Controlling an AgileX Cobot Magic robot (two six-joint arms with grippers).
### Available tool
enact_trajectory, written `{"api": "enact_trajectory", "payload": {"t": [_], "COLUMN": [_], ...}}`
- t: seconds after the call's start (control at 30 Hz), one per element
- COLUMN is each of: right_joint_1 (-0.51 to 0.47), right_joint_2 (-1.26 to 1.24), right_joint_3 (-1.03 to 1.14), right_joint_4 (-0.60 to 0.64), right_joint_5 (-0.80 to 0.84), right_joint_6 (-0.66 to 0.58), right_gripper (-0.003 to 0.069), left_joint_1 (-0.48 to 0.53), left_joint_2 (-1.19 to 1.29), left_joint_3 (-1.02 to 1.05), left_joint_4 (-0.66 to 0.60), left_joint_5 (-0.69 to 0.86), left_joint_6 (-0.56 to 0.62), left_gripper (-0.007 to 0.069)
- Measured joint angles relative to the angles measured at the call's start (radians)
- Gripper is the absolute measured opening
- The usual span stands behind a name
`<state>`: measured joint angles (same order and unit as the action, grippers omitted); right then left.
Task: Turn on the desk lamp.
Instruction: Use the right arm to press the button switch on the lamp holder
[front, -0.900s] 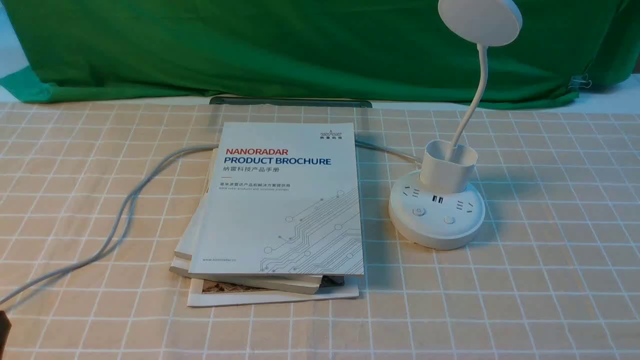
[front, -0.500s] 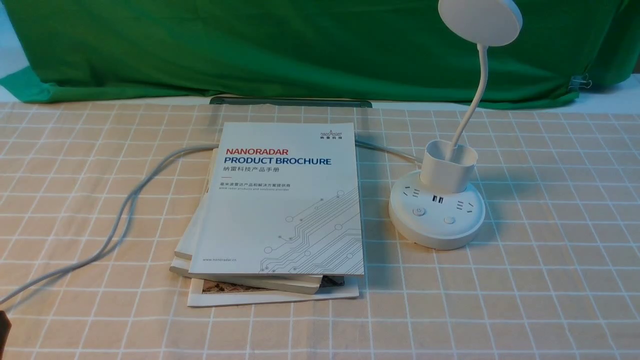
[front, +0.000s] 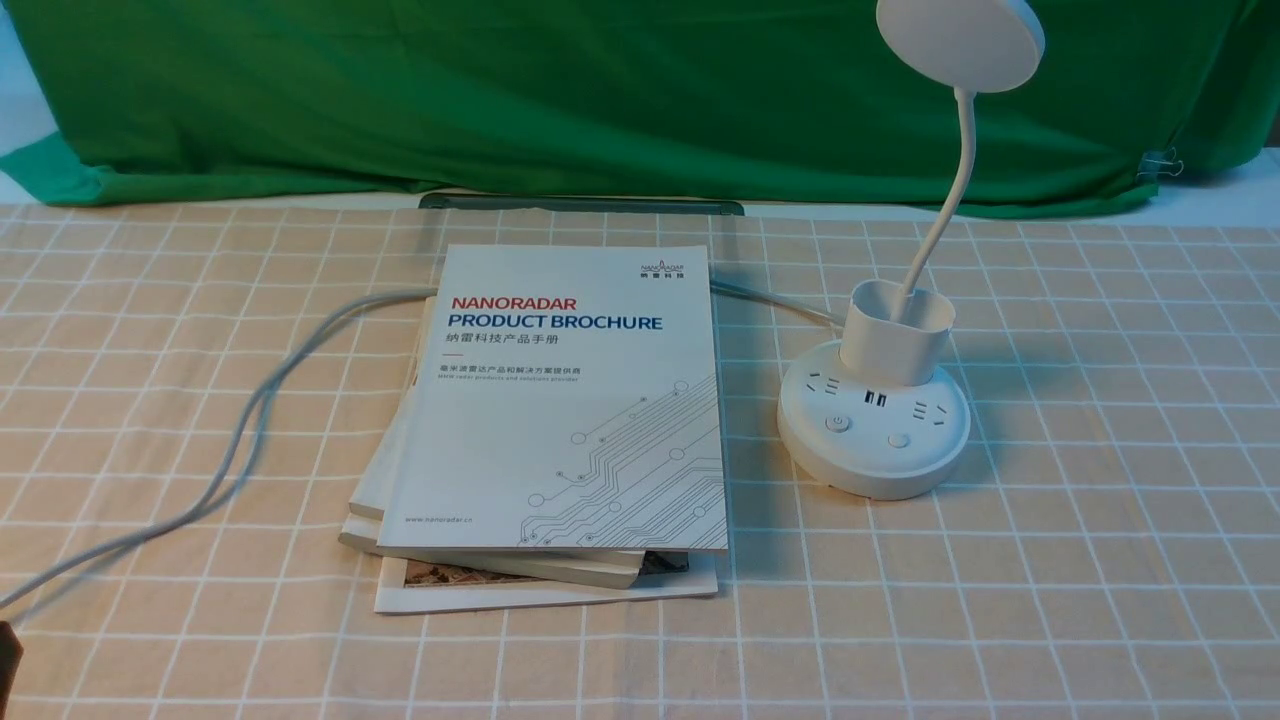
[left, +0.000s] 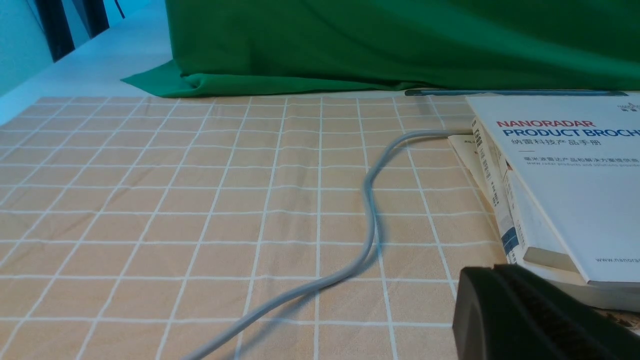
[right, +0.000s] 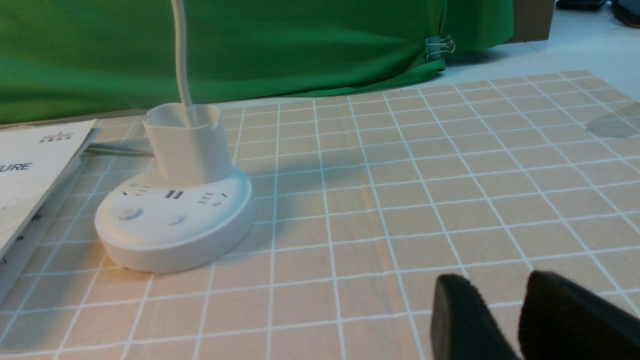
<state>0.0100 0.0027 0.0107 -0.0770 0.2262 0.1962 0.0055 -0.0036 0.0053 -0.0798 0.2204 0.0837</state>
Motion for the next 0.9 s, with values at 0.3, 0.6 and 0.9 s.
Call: {"api": "enact_trajectory", "payload": {"t": [0.3,0.6,0.9], "right_joint_1": [0.0,0.0,0.0], "right_joint_2": [0.0,0.0,0.0], "right_joint_3": [0.0,0.0,0.0], "right_joint_4": [0.0,0.023,0.221], "right_joint_5": [0.0,-0.001,0.003], "right_joint_6": [0.0,0.291,0.937], "right_gripper": [0.0241,0.0241,0.0241], "left_joint_1": [0.0,0.0,0.0], "left_joint_2": [0.0,0.0,0.0], "left_joint_3": [0.0,0.0,0.0], "left_joint_4": [0.0,0.0,0.0], "left_joint_5": [0.0,0.0,0.0], "left_joint_6": [0.0,0.0,0.0], "left_gripper": [0.0021,0.0021,0.0021]}}
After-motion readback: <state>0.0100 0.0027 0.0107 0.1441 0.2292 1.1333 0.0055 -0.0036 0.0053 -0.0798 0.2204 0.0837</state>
